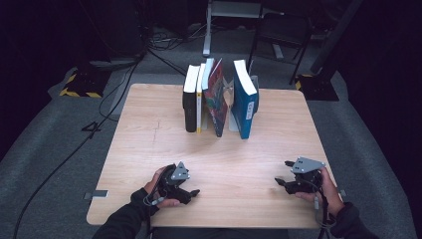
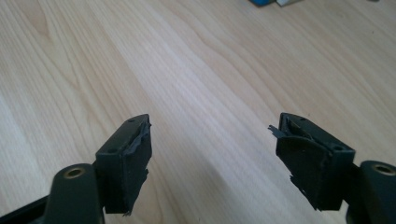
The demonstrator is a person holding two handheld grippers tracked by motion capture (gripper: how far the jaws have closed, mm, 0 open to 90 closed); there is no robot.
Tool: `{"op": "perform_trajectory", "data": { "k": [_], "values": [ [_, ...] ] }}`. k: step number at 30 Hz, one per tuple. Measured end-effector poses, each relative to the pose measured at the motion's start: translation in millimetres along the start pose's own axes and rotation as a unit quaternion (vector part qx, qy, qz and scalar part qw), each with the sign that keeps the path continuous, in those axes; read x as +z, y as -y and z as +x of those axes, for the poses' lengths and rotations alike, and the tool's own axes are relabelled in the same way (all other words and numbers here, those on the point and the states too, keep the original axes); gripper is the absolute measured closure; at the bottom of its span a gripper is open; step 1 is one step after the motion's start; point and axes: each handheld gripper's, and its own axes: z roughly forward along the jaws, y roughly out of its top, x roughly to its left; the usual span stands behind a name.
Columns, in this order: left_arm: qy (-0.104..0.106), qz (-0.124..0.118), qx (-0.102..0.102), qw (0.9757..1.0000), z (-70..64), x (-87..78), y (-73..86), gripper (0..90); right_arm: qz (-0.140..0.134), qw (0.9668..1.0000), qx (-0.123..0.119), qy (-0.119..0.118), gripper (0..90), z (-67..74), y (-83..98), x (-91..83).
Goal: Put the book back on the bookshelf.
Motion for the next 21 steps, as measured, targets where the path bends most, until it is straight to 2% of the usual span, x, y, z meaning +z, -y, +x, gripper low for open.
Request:
{"op": "perform_trajectory", "data": {
  "k": [7,10,12,16,18,19,21],
  "values": [
    [0.000,0.000,0.000,1.0000,0.0,0.0,0.0,16.6,0.009,0.9999,0.009,-0.001,27.1,1.7,21.8,-7.2],
    [0.000,0.000,0.000,1.0000,0.0,0.0,0.0,16.6,0.005,0.9996,0.026,-0.011,26.8,1.5,32.1,-12.0],
    [0.000,0.000,0.000,1.0000,0.0,0.0,0.0,16.5,0.008,0.9994,0.032,-0.008,26.8,0.8,42.0,-14.5],
    [0.000,0.000,0.000,1.0000,0.0,0.0,0.0,16.6,0.001,0.9977,0.065,-0.020,26.4,-3.4,60.4,-22.5],
    [0.000,0.000,0.000,1.0000,-0.1,0.0,0.0,16.6,-0.001,0.9974,0.069,-0.019,26.2,-4.4,63.2,-23.9],
    [0.000,0.000,0.000,1.0000,-0.1,0.0,0.0,16.6,-0.005,0.9966,0.080,-0.020,26.1,-5.2,67.8,-26.3],
    [-0.001,0.000,-0.001,1.0000,-0.2,-0.2,0.2,16.6,-0.017,0.9944,0.098,-0.037,26.0,-6.6,76.3,-29.3]
  ]
}}
